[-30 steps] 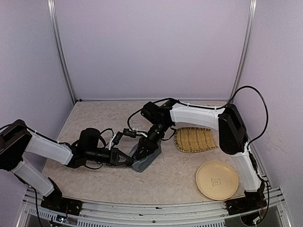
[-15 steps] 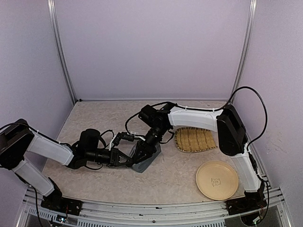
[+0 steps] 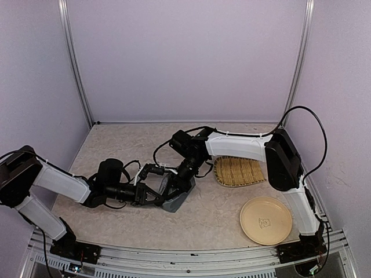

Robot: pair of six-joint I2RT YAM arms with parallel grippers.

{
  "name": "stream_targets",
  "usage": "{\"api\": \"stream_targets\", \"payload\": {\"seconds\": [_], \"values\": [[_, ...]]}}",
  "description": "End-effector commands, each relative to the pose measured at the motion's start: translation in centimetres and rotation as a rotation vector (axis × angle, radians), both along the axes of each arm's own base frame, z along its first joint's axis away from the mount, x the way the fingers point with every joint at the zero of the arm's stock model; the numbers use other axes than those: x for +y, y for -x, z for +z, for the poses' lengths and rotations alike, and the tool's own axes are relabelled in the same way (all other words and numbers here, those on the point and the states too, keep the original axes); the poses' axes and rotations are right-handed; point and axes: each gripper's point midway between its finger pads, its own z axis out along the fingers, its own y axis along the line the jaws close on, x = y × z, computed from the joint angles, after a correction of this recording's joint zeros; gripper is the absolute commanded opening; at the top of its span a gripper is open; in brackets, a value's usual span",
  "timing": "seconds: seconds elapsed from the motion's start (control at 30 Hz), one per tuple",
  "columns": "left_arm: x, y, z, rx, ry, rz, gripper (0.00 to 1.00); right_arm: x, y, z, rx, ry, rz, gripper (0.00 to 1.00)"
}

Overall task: Sort the hair-cutting tools
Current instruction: Pick up the zipper from the kit bag, then zip the zipper on the kit bag.

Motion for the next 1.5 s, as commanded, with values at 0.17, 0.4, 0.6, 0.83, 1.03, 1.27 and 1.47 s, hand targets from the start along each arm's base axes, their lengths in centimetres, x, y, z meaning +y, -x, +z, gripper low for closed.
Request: {"api": "stream_targets", "payload": {"seconds": [0.17,0.4,0.6,0.83,1.03,1.27,1.47], "values": [[0.5,0.7,-0.2,-0.045,-0.040,-0.052,0.00,-1.9,-1.4,2.1,-0.128,0.001,0.027,0.00],[1.5,1.2,-1.5,-0.035,-0.113,-0.062,0.00,-4.3,-3.5,1.6,-0.189,0.079,0.026,0.00],[2.1,1.4,-1.9,-0.029,-0.167,-0.060,0.00,-6.8,-5.9,0.9,-0.259,0.159,0.016,0.00],[4.1,-0.1,-3.5,0.010,-0.263,0.049,0.00,-10.9,-8.6,0.5,-0.281,0.223,-0.027,0.00],[5.0,-1.2,-3.6,0.012,-0.289,0.105,0.00,-13.3,-10.0,0.1,-0.250,0.253,-0.069,0.00],[4.8,-2.0,-2.3,-0.026,-0.271,0.105,0.00,-13.7,-10.3,1.0,-0.227,0.227,-0.089,0.00],[3.5,-3.5,2.5,-0.174,-0.199,0.130,0.42,-12.1,-11.3,4.6,-0.314,0.111,-0.109,0.20]]}}
